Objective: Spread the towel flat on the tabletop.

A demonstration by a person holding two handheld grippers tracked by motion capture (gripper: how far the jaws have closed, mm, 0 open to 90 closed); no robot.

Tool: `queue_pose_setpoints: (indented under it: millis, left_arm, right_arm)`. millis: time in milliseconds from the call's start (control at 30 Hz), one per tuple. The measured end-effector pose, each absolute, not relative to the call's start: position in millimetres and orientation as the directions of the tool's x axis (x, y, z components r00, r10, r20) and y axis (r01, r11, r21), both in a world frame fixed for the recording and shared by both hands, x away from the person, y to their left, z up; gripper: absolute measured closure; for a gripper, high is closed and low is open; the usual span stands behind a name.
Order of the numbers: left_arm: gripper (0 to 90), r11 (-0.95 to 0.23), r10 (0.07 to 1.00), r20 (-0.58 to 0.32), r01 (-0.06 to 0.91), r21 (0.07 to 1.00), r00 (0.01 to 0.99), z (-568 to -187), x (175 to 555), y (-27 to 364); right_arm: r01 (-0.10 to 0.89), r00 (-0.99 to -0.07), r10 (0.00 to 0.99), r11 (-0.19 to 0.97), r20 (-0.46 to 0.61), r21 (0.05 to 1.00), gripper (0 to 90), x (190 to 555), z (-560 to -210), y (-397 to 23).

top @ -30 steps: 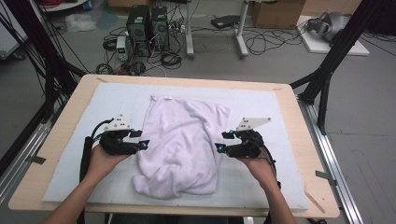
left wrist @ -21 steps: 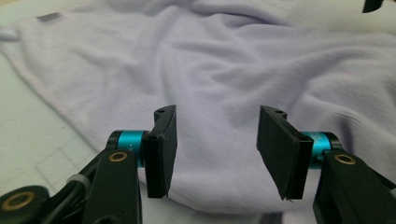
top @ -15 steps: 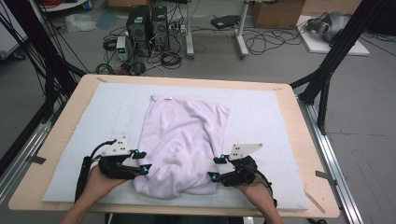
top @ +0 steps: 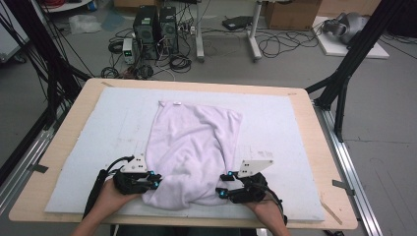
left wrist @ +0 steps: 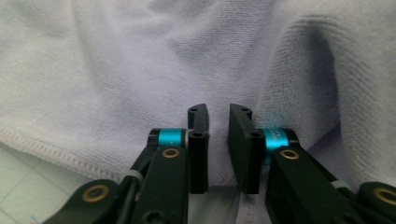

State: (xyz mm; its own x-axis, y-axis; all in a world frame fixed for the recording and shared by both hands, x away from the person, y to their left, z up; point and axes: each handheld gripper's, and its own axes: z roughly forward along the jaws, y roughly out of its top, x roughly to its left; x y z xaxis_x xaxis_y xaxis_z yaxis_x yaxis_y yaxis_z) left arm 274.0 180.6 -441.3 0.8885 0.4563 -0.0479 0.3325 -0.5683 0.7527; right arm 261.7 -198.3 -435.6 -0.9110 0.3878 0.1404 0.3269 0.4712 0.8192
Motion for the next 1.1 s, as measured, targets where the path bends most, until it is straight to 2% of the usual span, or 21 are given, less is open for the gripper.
queue_pose_setpoints:
  millis: [67,100,133,267,400,533,600,700,833,967,1000,1100]
  left_arm:
    - [86.9,-0.571,0.453,-0.042,0.326,0.753,0.890,-440.3,274.4,181.3]
    - [86.9,-0.569,0.456,-0.042,0.328,0.754,0.889,-440.2,274.1,181.3]
    - [87.6,-0.569,0.457,-0.040,0.327,0.755,0.889,-440.2,273.7,181.4]
    - [88.2,-0.568,0.462,-0.029,0.321,0.758,0.886,-438.0,272.4,182.4]
    - [88.3,-0.537,0.486,-0.023,0.319,0.781,0.874,-428.0,271.5,187.1]
    - [88.5,-0.496,0.523,-0.028,0.331,0.803,0.852,-416.6,280.3,194.4]
    - [88.5,-0.484,0.575,-0.025,0.364,0.796,0.818,-409.8,291.0,196.4]
    - [88.5,-0.468,0.613,-0.008,0.371,0.802,0.790,-397.4,307.3,196.1]
    - [88.5,-0.454,0.656,-0.001,0.396,0.798,0.755,-389.9,337.3,190.0]
    - [88.5,-0.442,0.715,-0.013,0.466,0.766,0.699,-403.0,364.7,186.8]
    - [88.5,-0.447,0.724,-0.017,0.489,0.749,0.689,-408.7,369.1,185.7]
    - [86.1,-0.480,0.720,-0.022,0.521,0.705,0.694,-420.5,375.3,182.7]
  right_arm:
    - [0.312,-0.922,0.364,0.503,0.129,0.806,61.6,261.0,-437.4,-192.7]
    - [0.312,-0.922,0.364,0.503,0.129,0.806,65.5,261.0,-437.4,-192.7]
    - [0.294,-0.930,0.350,0.512,0.117,0.807,76.0,260.1,-437.1,-191.5]
    - [0.285,-0.931,0.348,0.507,0.109,0.813,82.8,258.8,-434.1,-193.9]
    - [0.299,-0.922,0.365,0.453,0.131,0.840,84.5,262.0,-425.2,-206.0]
    - [0.288,-0.918,0.383,0.454,0.107,0.843,84.7,271.0,-413.2,-208.9]
    - [0.284,-0.916,0.390,0.457,0.097,0.843,84.7,277.0,-407.9,-208.8]
    - [0.283,-0.905,0.420,0.489,0.061,0.825,84.9,299.4,-389.2,-209.1]
    - [0.319,-0.873,0.484,0.476,0.058,0.819,84.9,336.1,-375.8,-211.0]
    - [0.388,-0.846,0.525,0.489,0.091,0.782,84.8,371.3,-390.6,-204.6]
    - [0.448,-0.828,0.546,0.502,0.130,0.740,84.5,385.0,-408.3,-202.6]
    - [0.485,-0.815,0.556,0.499,0.164,0.718,83.5,392.3,-423.3,-201.3]
